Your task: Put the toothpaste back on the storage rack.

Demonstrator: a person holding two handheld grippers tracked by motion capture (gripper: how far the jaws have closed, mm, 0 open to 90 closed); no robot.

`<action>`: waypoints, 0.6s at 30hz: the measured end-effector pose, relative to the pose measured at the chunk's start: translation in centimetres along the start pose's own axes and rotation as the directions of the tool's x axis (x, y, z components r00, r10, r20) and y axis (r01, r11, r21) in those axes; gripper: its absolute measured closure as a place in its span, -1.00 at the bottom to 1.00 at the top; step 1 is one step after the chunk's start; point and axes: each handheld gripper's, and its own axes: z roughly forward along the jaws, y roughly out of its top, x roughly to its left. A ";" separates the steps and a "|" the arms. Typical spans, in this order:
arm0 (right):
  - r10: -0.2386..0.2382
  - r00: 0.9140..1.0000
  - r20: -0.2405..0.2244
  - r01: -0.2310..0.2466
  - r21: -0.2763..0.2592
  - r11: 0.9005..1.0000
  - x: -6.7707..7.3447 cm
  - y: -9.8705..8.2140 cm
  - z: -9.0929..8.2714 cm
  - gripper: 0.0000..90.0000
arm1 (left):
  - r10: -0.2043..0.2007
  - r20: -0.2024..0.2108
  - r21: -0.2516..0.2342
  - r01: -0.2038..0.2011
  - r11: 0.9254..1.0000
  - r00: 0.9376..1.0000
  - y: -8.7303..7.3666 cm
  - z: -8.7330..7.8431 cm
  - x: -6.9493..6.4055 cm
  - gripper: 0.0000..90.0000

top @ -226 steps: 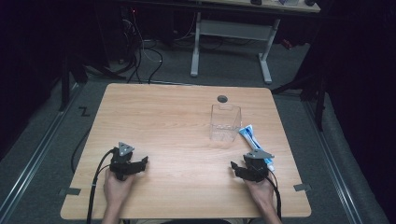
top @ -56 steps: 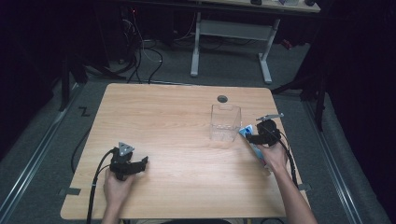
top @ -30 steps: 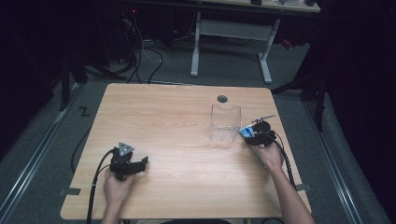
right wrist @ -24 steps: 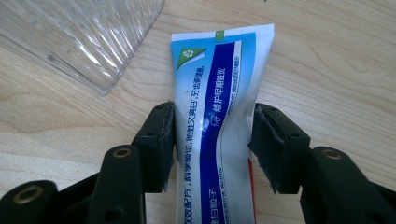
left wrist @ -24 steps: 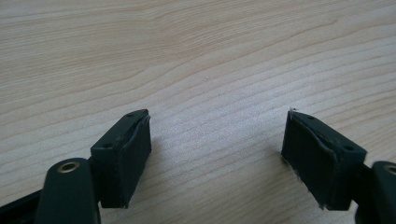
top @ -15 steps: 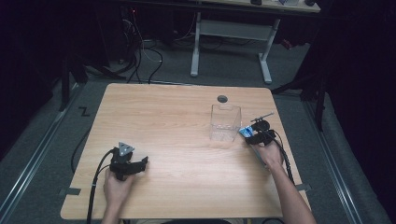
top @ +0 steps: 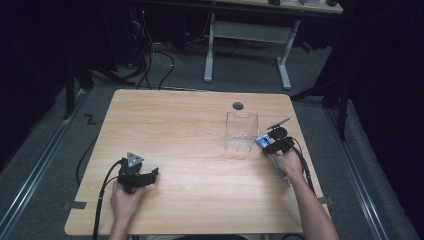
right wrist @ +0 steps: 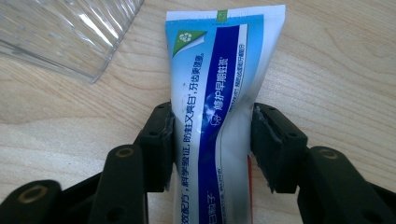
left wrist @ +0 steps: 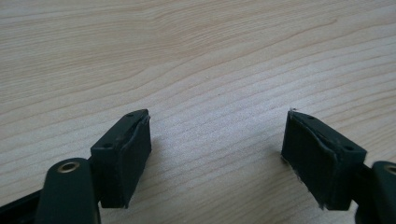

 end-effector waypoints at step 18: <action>0.039 0.997 -0.070 -0.041 -0.021 0.999 -1.5 -0.2 -0.8 0.57 | 0.000 -0.001 0.000 0.000 1.000 1.000 0.0 0.0 0.0 -0.46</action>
